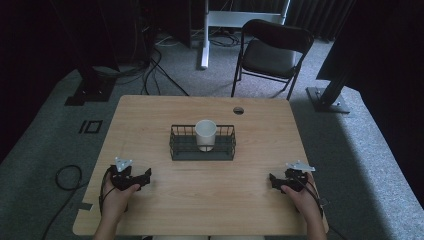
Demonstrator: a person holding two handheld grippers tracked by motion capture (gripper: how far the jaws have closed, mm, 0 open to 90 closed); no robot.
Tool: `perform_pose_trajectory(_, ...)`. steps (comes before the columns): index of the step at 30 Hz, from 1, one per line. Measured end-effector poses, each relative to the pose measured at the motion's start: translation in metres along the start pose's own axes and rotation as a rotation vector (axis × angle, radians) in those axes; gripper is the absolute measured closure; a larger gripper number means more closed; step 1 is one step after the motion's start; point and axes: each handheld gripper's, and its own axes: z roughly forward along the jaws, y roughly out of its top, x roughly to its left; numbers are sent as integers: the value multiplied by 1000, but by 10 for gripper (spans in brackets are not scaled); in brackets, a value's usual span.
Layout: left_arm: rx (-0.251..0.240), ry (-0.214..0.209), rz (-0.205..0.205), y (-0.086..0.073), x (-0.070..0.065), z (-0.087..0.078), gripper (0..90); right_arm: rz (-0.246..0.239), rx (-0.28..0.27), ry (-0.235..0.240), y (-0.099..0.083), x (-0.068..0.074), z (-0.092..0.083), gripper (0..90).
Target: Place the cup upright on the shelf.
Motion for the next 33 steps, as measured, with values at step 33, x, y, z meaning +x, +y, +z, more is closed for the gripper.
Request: perform_pose_trajectory(33,84,228,-93,-20,41,-2,71,0,0,0,0,0,0,106)
